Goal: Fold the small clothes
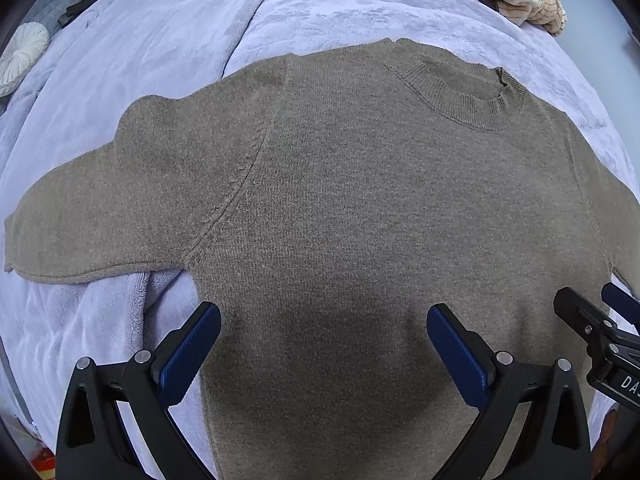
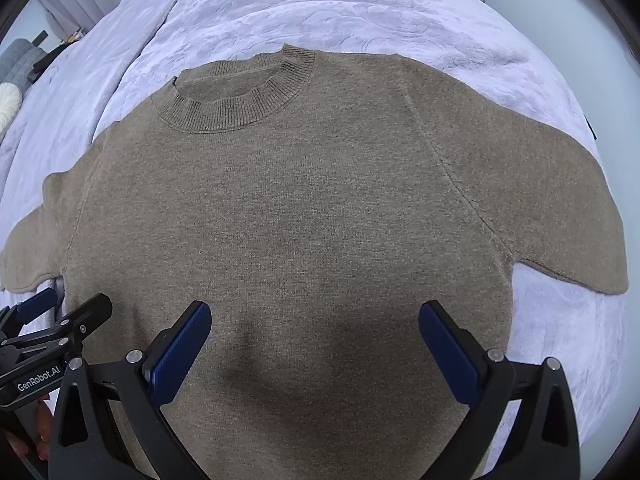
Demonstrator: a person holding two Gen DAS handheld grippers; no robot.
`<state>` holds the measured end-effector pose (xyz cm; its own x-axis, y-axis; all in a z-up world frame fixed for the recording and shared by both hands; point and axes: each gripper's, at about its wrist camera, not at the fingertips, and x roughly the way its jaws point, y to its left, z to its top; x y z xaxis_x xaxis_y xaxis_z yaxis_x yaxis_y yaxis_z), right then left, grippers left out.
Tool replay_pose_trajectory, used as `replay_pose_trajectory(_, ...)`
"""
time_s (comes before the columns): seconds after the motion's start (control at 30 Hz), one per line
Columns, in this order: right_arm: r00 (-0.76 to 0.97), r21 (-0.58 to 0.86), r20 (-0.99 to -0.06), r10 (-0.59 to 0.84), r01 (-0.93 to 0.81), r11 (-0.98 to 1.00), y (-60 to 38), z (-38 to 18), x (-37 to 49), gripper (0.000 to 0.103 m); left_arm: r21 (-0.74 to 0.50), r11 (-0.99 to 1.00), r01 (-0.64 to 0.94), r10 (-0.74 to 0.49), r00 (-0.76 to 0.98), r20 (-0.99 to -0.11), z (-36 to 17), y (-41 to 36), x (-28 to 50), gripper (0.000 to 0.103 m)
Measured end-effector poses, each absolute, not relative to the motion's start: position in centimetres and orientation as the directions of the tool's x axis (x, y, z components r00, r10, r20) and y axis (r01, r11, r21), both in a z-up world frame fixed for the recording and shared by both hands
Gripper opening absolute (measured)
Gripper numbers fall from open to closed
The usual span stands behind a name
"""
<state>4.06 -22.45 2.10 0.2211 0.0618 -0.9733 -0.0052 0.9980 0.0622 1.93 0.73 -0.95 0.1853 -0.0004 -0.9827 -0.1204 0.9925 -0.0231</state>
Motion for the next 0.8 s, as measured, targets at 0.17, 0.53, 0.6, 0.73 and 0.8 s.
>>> replay_pose_trajectory(0.17,0.220,0.061,-0.974,0.060,-0.002,0.998,-22.5,2.0,4.0,0.103,-0.012,0.993,-0.114,0.010,0.187,-0.982,-1.1,0.6,1.4,0.103)
replay_pose_trajectory(0.53,0.213,0.056,-0.976,0.055,0.001,0.998,-22.3,1.8,4.0,0.103,0.005,0.994,-0.112,0.026,0.186,-0.982,-1.1,0.6,1.0,0.103)
replay_pose_trajectory(0.6,0.212,0.053,-0.976,0.052,-0.001,0.999,-22.2,1.8,4.1,0.103,0.007,0.994,-0.113,0.028,0.188,-0.982,-1.2,0.8,1.0,0.103)
replay_pose_trajectory(0.73,0.212,0.050,-0.976,0.050,-0.004,0.999,-21.9,1.8,4.2,0.103,0.004,0.994,-0.113,0.026,0.188,-0.982,-1.3,1.0,0.9,0.103)
replay_pose_trajectory(0.8,0.212,0.048,-0.976,0.049,-0.006,0.999,-21.6,1.8,4.2,0.103,0.005,0.993,-0.114,0.027,0.188,-0.982,-1.3,1.1,0.7,0.103)
